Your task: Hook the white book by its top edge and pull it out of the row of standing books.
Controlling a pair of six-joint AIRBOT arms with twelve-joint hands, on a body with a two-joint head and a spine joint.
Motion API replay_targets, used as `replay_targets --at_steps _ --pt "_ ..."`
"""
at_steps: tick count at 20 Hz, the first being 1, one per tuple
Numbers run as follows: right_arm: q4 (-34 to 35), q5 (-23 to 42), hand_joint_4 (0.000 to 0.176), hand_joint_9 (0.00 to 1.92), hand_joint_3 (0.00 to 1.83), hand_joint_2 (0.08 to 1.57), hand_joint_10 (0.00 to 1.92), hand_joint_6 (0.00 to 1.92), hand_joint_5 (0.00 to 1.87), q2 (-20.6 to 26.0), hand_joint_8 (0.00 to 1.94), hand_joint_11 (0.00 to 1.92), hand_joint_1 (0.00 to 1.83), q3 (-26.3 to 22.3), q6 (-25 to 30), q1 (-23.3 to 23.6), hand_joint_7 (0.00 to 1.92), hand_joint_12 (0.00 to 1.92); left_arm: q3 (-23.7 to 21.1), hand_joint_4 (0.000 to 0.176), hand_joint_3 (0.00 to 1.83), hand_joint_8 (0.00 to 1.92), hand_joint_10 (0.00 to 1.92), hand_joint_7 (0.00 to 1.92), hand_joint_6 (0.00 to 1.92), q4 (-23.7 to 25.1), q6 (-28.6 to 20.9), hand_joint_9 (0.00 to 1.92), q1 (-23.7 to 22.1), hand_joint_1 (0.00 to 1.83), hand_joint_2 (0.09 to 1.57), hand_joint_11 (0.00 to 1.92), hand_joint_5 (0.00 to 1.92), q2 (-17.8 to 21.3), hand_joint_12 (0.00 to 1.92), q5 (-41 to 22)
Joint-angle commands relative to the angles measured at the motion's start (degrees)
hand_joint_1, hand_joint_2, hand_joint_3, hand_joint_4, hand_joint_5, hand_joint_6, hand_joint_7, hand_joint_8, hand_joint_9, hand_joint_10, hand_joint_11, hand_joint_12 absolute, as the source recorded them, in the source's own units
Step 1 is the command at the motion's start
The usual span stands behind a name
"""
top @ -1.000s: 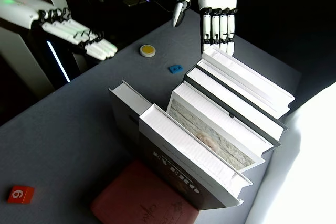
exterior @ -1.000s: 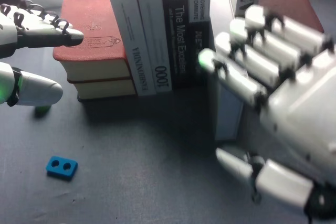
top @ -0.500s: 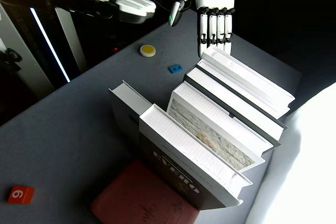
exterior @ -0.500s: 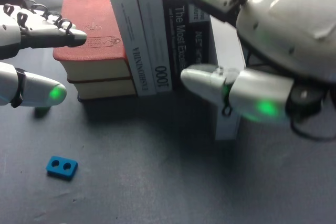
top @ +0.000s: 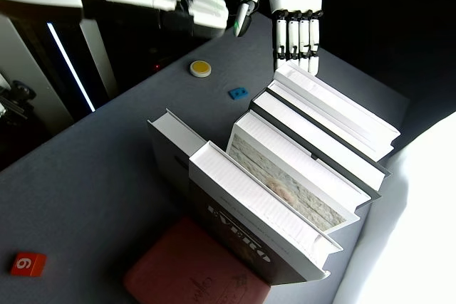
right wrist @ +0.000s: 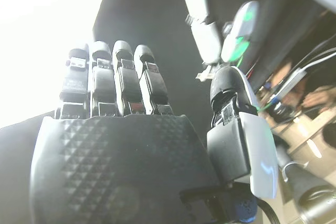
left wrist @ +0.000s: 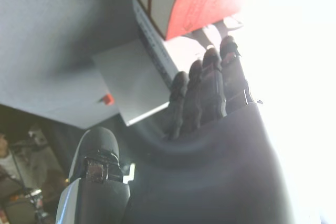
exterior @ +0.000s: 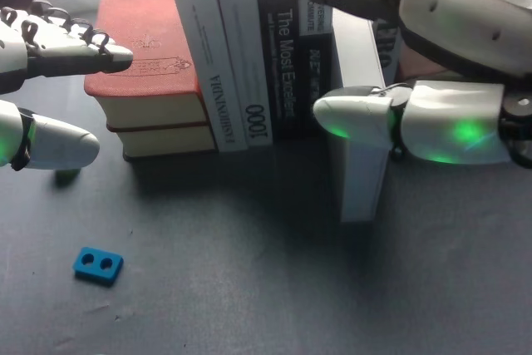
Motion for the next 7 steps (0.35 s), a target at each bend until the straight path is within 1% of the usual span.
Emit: replay_targets --at_steps 1,2,3,4,5,7 --pt "-0.34 7.45 0.0 0.05 0.0 1.29 0.0 0.0 0.16 0.37 0.0 0.0 0.0 -0.31 0.19 1.1 0.12 0.06 0.22 0.0 0.0 0.0 0.01 0.02 0.01 -1.56 0.09 0.01 -0.63 0.0 1.28 0.01 0.03 0.09 0.01 2.91" --pt "2.15 7.95 0.0 0.05 0.0 1.29 0.0 0.0 0.17 0.47 0.0 0.0 0.0 -0.52 -1.19 1.39 0.12 0.03 0.23 0.0 0.0 0.0 0.0 0.0 0.0 -1.56 0.09 0.0 -0.64 0.0 1.27 0.0 0.02 0.09 0.0 2.91" --pt "6.76 7.98 0.0 0.05 0.0 1.28 0.0 0.0 0.17 0.5 0.0 0.0 0.0 -0.89 -3.55 1.55 0.12 0.0 0.23 0.0 0.0 0.0 0.0 0.0 0.0 -1.56 0.09 0.0 -0.64 0.0 1.27 0.0 0.02 0.08 0.0 2.91" --pt "8.2 7.98 0.0 0.05 0.0 1.28 0.0 0.0 0.17 0.51 0.0 0.0 0.0 -0.97 -4.15 1.54 0.12 0.0 0.23 0.0 0.0 0.0 0.0 0.0 0.0 -1.56 0.09 0.0 -0.63 0.0 1.27 0.0 0.02 0.07 0.0 2.91" --pt "11.86 7.95 0.0 0.05 0.0 1.28 0.0 0.0 0.17 0.51 0.0 0.01 0.0 -1.1 -5.07 1.52 0.11 0.0 0.22 0.0 0.0 0.0 0.0 0.0 0.01 -1.55 0.1 0.0 -0.63 0.0 1.27 0.0 0.03 0.04 0.0 2.8" --pt "16.77 8.6 0.0 0.04 0.0 1.28 0.0 0.0 0.15 0.57 0.0 0.0 0.0 -1.06 -6.01 1.71 0.1 0.0 0.25 0.0 0.0 0.0 0.0 0.01 0.01 -1.54 0.31 0.0 -0.63 0.0 1.27 0.01 0.04 -0.05 0.0 2.88"
